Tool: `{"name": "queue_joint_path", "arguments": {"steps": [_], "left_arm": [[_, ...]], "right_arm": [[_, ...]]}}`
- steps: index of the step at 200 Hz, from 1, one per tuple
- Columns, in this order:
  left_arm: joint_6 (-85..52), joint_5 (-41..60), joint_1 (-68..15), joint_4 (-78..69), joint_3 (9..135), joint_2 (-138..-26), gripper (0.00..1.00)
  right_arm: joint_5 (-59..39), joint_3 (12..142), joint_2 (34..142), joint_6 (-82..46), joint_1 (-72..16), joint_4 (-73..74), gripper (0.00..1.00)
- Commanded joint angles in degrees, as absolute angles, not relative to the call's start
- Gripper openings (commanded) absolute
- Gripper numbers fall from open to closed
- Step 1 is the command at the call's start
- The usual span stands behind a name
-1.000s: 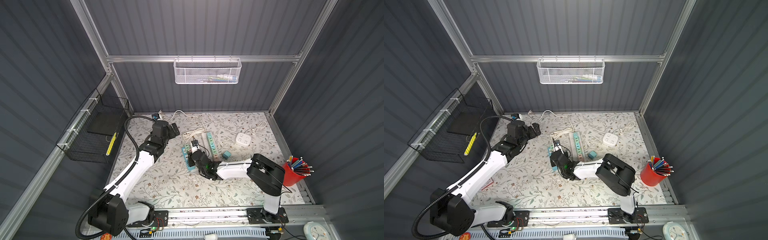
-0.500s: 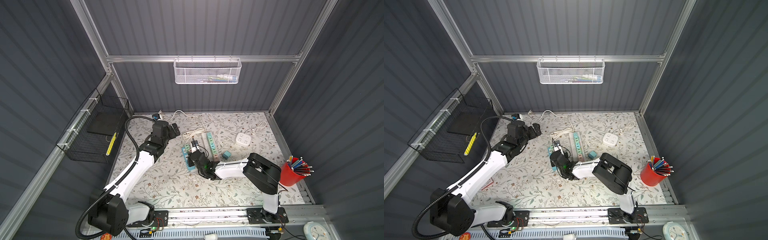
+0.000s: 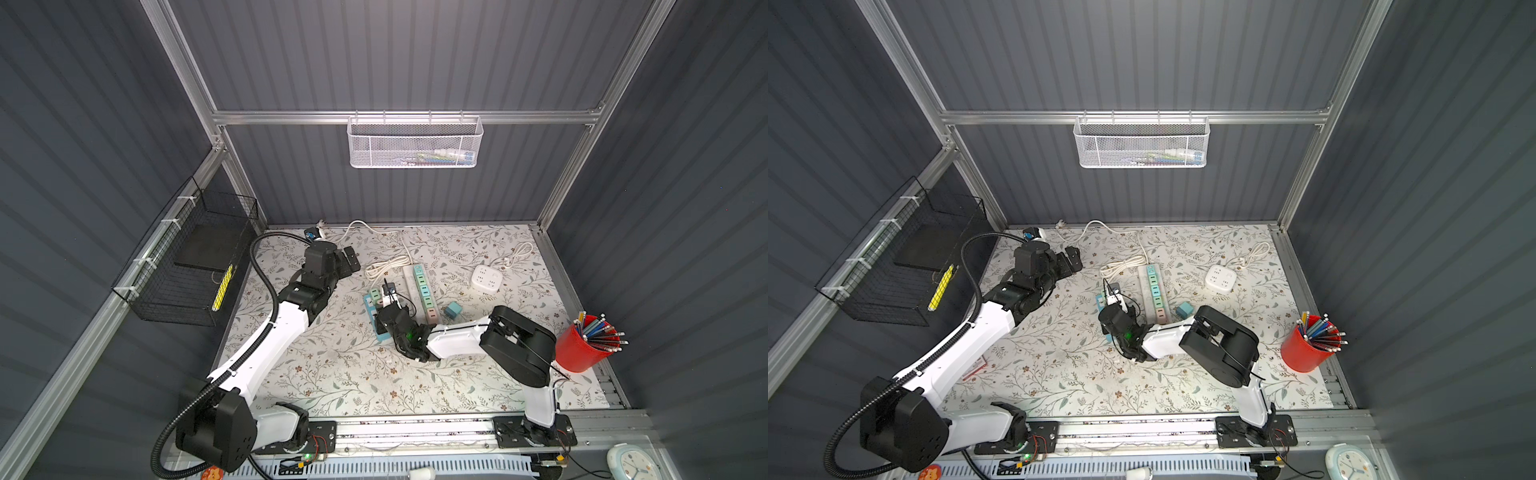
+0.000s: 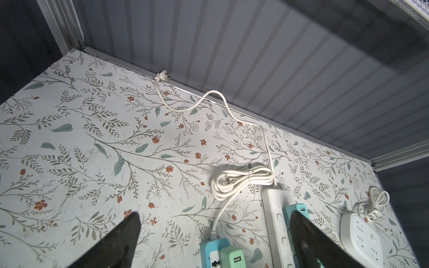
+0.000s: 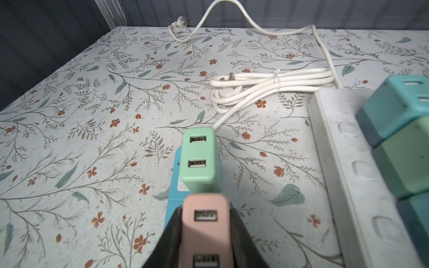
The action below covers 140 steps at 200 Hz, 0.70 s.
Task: Insert the plug
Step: 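Carry the pink adapter with the right gripper over the blue strip, then lower the pink adapter into the blue strip socket beside the mint adapter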
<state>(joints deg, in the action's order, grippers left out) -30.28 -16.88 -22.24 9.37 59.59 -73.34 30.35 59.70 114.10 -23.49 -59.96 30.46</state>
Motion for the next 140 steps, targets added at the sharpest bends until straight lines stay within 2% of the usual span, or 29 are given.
{"name": "queue_joint_path", "arguments": {"steps": [1, 82, 140], "left_arm": [[-30.4, -16.8, -22.2, 8.7, 59.3, -72.3, 1.00], [-29.4, -18.7, -22.2, 8.8, 59.2, -72.5, 1.00], [-28.6, -19.9, -22.2, 9.0, 59.3, -71.6, 1.00]], "right_arm": [[31.7, 61.6, 116.5, -21.9, -60.6, 27.3, 0.24], [38.0, 66.7, 120.8, -24.2, -64.0, 13.0, 0.24], [35.8, 66.2, 123.3, -27.2, -64.1, 9.3, 0.24]]}}
